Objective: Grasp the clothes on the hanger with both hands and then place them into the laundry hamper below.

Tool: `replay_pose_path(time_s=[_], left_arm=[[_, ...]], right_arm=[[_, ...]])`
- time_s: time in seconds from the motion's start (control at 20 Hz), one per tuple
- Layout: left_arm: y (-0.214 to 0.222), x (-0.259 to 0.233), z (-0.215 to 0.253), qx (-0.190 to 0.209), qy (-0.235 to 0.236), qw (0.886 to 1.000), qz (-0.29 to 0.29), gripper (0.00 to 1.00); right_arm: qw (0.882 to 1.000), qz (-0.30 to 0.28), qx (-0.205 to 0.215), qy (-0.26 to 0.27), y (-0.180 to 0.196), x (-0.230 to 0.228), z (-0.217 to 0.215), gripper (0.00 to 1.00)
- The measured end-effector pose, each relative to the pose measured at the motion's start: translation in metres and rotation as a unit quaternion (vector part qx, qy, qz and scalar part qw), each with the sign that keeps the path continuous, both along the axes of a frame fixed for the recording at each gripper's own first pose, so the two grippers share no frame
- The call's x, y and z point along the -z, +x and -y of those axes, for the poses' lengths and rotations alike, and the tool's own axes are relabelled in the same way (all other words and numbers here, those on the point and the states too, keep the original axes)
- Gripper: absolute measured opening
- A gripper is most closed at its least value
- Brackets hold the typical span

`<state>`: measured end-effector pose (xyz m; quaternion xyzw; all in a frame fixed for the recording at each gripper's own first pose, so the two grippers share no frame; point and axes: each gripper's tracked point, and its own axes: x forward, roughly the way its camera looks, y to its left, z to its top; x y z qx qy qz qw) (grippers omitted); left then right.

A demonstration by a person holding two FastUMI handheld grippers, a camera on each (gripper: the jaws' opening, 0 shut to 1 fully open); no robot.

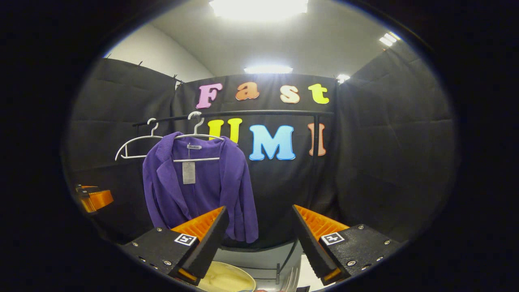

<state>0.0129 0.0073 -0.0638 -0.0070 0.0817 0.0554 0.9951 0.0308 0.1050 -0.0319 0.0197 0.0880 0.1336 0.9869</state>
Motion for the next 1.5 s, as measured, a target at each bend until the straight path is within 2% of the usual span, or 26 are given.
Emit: replay_pose_path(time_s=[0.4, 0.45, 0.55, 0.6, 0.65, 0.7, 0.8, 0.85, 0.9, 1.05, 1.3, 1.5], left_arm=[[0.091, -0.025, 0.024, -0.026, -0.022, 0.999, 0.017, 0.94], [0.104, -0.026, 0.029, -0.028, -0.024, 0.999, 0.017, 1.0], [0.133, -0.02, 0.041, -0.03, -0.027, 0.999, 0.014, 1.0], [0.144, -0.016, 0.046, -0.032, -0.028, 0.999, 0.011, 0.94], [0.155, -0.014, 0.048, -0.036, -0.027, 0.999, 0.01, 0.94], [0.163, -0.013, 0.05, -0.042, -0.028, 0.999, 0.012, 1.0], [0.182, -0.005, 0.05, -0.057, -0.038, 0.998, 0.012, 1.0], [0.193, 0.002, 0.049, -0.066, -0.047, 0.997, 0.009, 0.94], [0.202, 0.011, 0.047, -0.079, -0.058, 0.995, 0.005, 0.94], [0.226, 0.029, 0.029, -0.127, -0.063, 0.99, -0.002, 0.94], [0.256, 0.033, 0.021, -0.155, -0.049, 0.987, 0.008, 0.94], [0.275, 0.053, 0.006, -0.198, -0.049, 0.979, -0.004, 0.94]], right_arm=[[0.995, -0.009, -0.081, 0.065, 0.106, -0.015, -0.063, 0.95], [0.993, -0.01, -0.09, 0.073, 0.12, -0.018, -0.072, 0.94], [0.991, -0.008, -0.108, 0.085, 0.145, -0.022, -0.089, 0.94], [0.989, -0.008, -0.118, 0.087, 0.157, -0.025, -0.098, 0.94], [0.988, -0.007, -0.125, 0.091, 0.169, -0.027, -0.107, 0.92], [0.987, -0.006, -0.13, 0.098, 0.18, -0.031, -0.113, 0.94], [0.984, 0.003, -0.137, 0.115, 0.201, -0.038, -0.128, 0.94], [0.983, 0.007, -0.136, 0.12, 0.213, -0.039, -0.132, 0.94], [0.984, 0.007, -0.134, 0.121, 0.223, -0.036, -0.136, 0.94], [0.983, -0.004, -0.136, 0.125, 0.248, -0.023, -0.151, 0.94], [0.977, -0.034, -0.144, 0.156, 0.281, -0.005, -0.164, 0.95], [0.975, -0.027, -0.167, 0.146, 0.29, 0.004, -0.18, 0.95]])
